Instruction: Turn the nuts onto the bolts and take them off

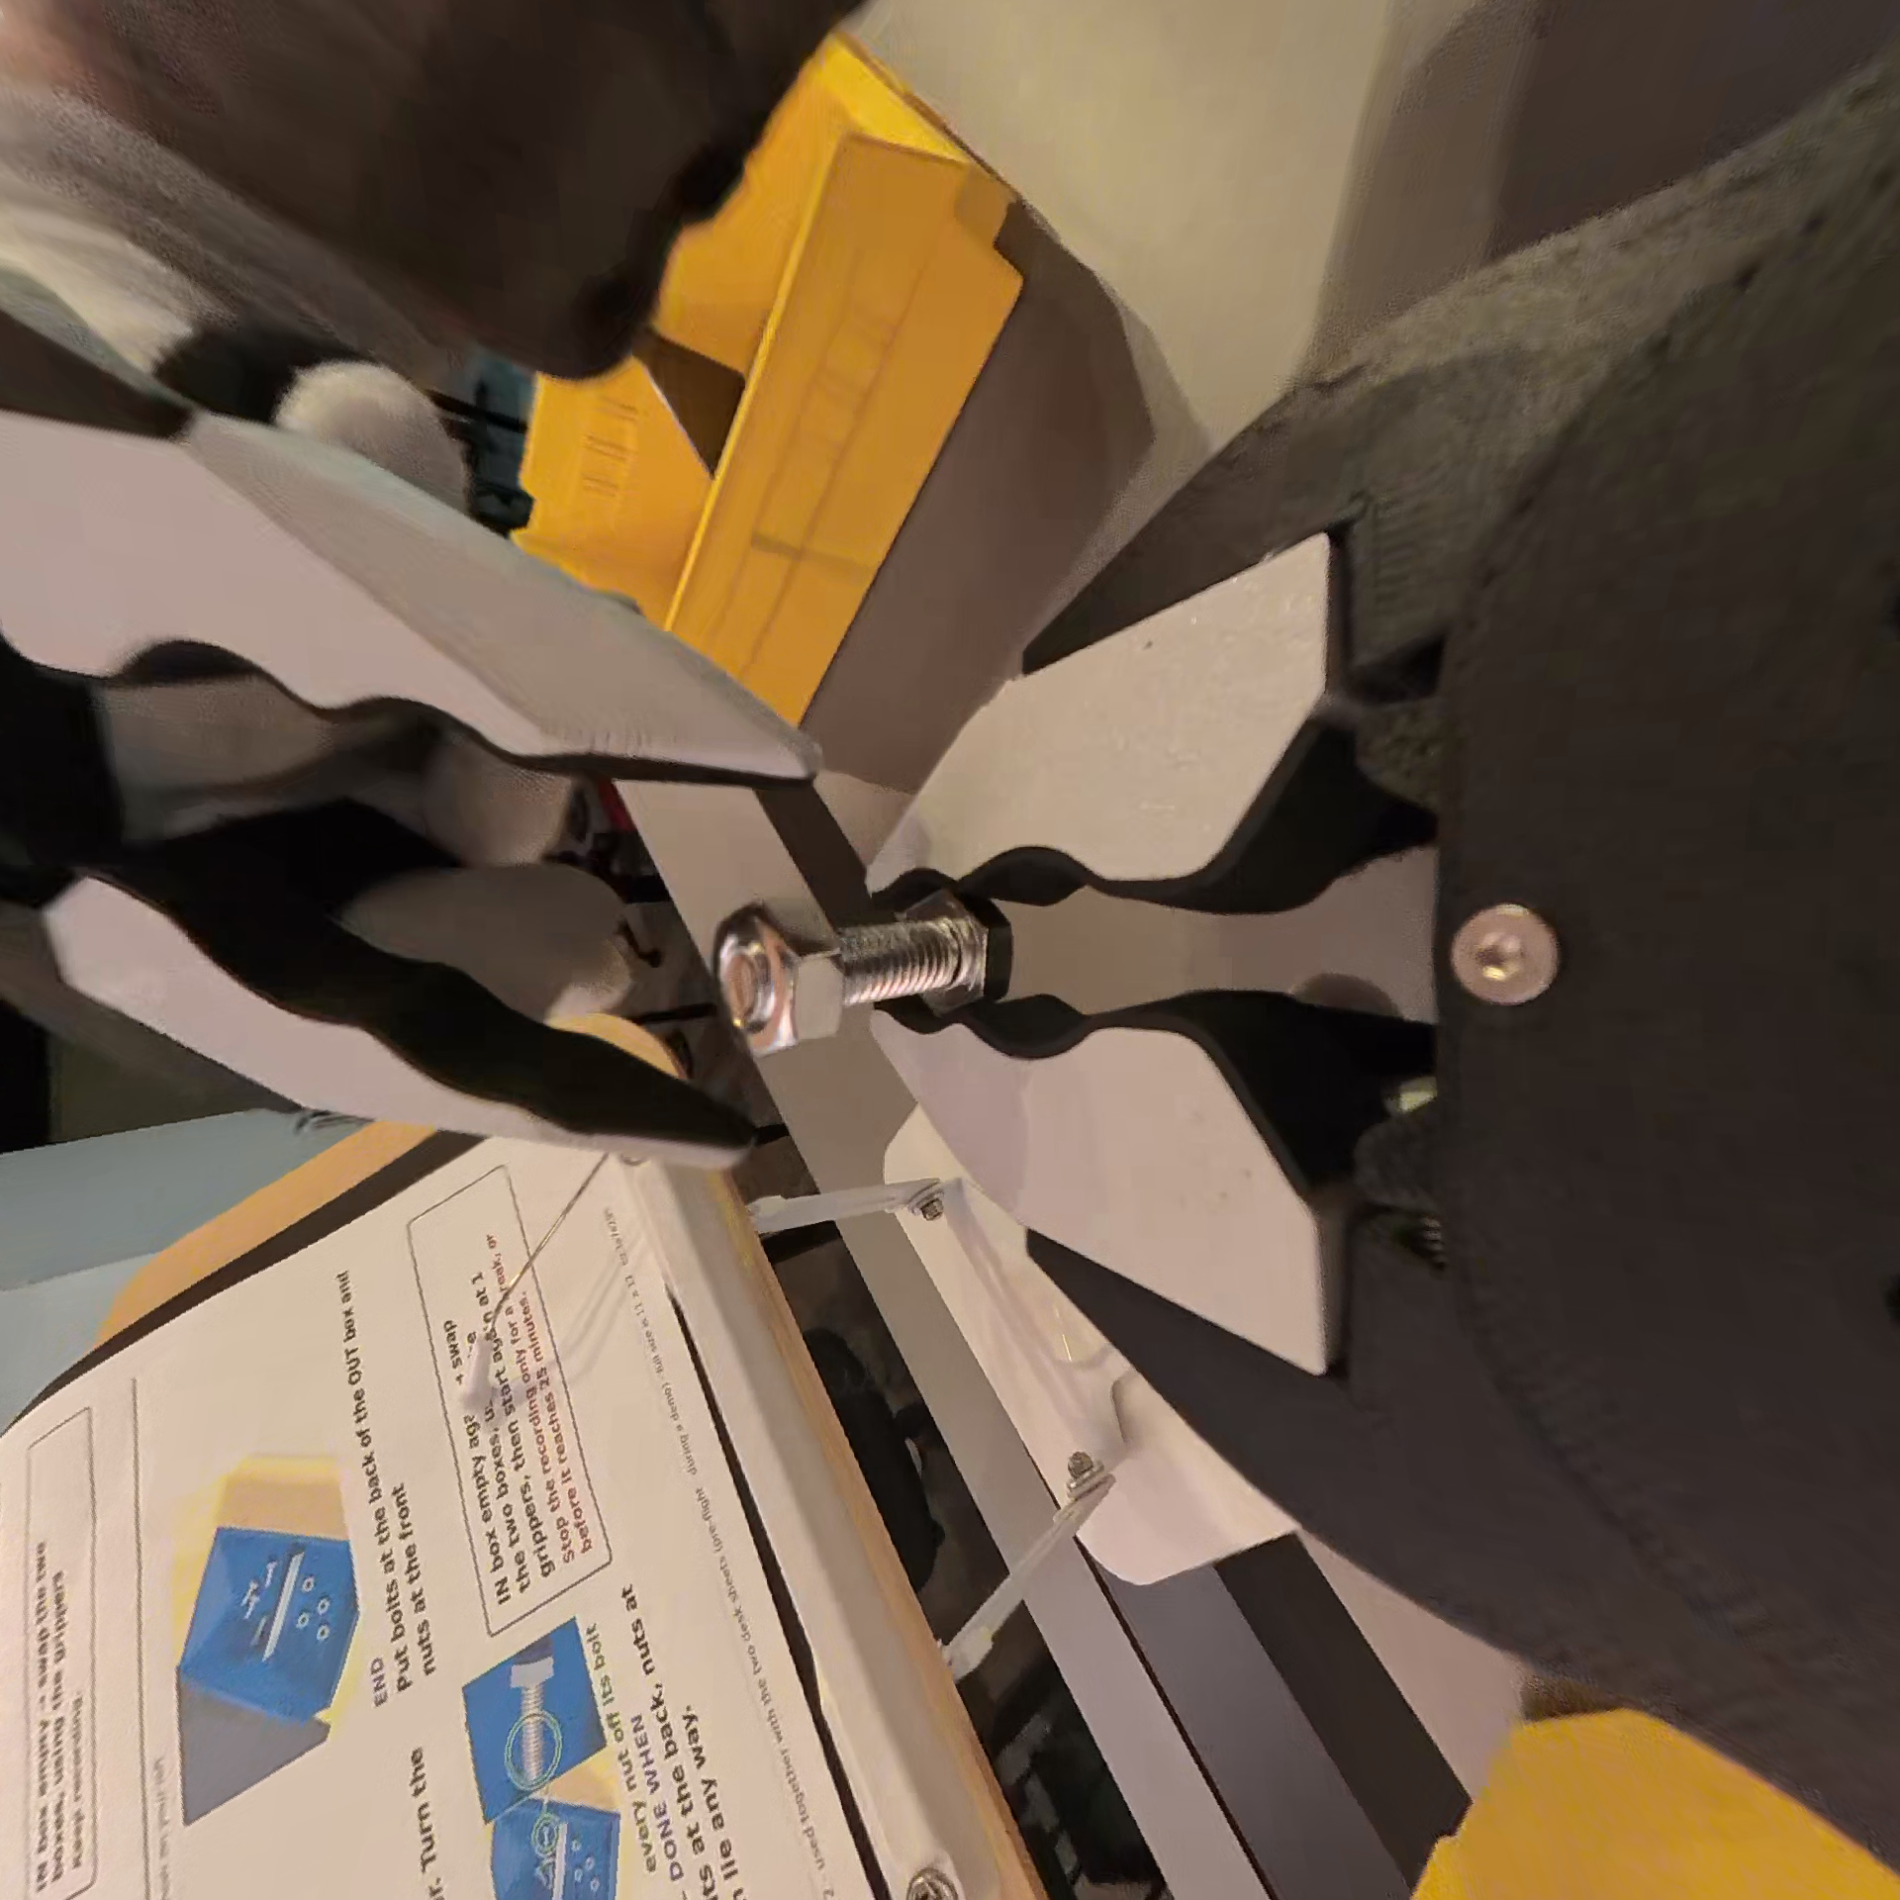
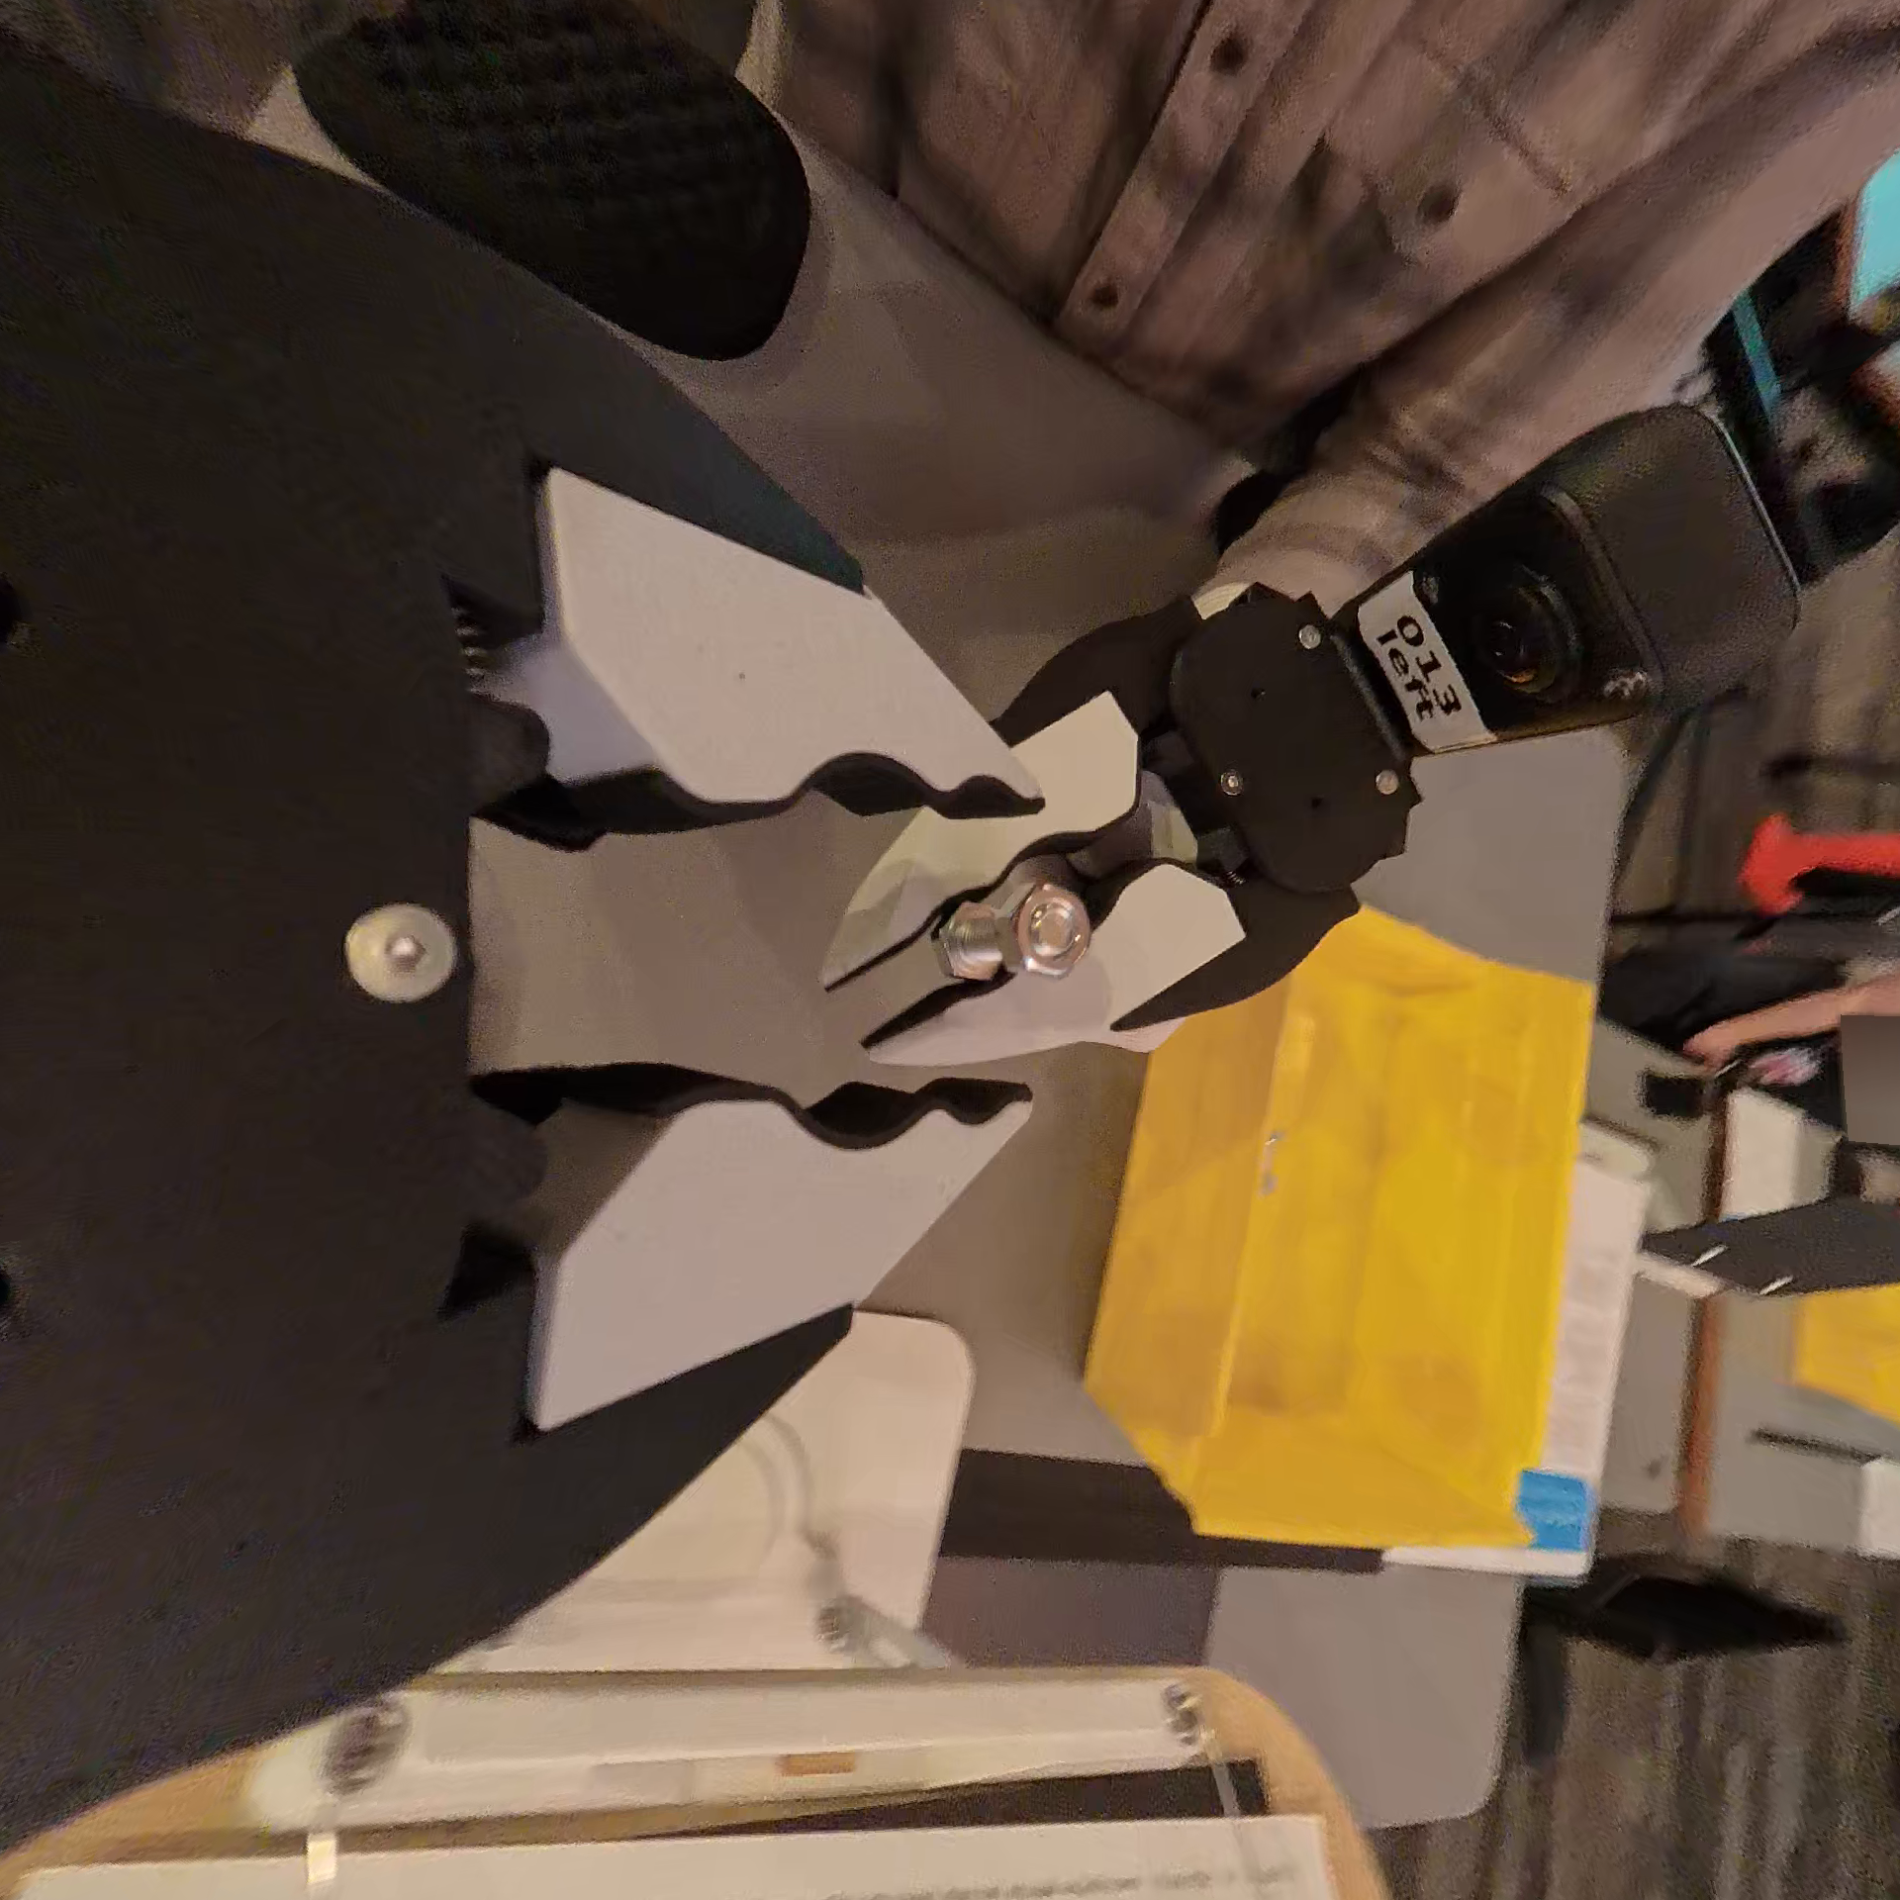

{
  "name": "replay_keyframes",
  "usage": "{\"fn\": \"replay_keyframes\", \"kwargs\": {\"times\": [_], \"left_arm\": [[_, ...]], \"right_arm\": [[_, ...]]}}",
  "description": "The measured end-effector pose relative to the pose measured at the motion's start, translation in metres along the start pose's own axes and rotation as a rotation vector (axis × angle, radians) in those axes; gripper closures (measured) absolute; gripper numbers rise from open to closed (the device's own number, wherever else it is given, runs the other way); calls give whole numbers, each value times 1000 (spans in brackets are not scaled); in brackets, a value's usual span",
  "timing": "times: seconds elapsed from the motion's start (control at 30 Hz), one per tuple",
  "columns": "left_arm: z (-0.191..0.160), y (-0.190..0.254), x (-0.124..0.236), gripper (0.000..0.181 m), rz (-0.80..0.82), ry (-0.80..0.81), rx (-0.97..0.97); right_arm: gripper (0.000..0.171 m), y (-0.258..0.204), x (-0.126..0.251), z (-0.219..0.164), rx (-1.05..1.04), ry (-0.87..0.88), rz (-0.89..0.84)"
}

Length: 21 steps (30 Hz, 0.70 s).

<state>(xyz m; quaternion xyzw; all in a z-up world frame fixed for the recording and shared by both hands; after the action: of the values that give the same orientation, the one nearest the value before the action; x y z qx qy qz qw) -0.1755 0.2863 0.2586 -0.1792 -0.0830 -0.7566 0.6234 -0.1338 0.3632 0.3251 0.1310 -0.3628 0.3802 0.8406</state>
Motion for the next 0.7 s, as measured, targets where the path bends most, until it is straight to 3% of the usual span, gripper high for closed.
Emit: {"fn": "replay_keyframes", "kwargs": {"times": [0.07,0.2,0.4,0.7], "left_arm": [[-3,0,-3,167,22,-25,-31],[-12,5,-12,167,9,-107,-90],[-21,6,-20,167,66,-157,-126],[-20,4,-19,167,106,-157,-151]], "right_arm": [[125,-4,2,-1,-72,-138,-124],[125,-20,1,5,-182,-301,-204],[138,-15,-10,3,-472,-354,-219],[153,-8,-28,-6,-580,-421,-236]]}}
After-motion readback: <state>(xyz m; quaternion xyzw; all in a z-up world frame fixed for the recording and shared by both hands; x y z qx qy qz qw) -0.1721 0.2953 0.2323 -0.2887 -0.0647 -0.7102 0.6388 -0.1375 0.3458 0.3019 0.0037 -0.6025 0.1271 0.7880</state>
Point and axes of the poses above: each gripper's, where its closed fingertips meet, x back along the fingers, z out of its top, y = z × x across the jaws, the point moved 7 cm from there along x, back along the fingers, and after that the axes turned 12 degrees about -y, right-handed, at the moved point
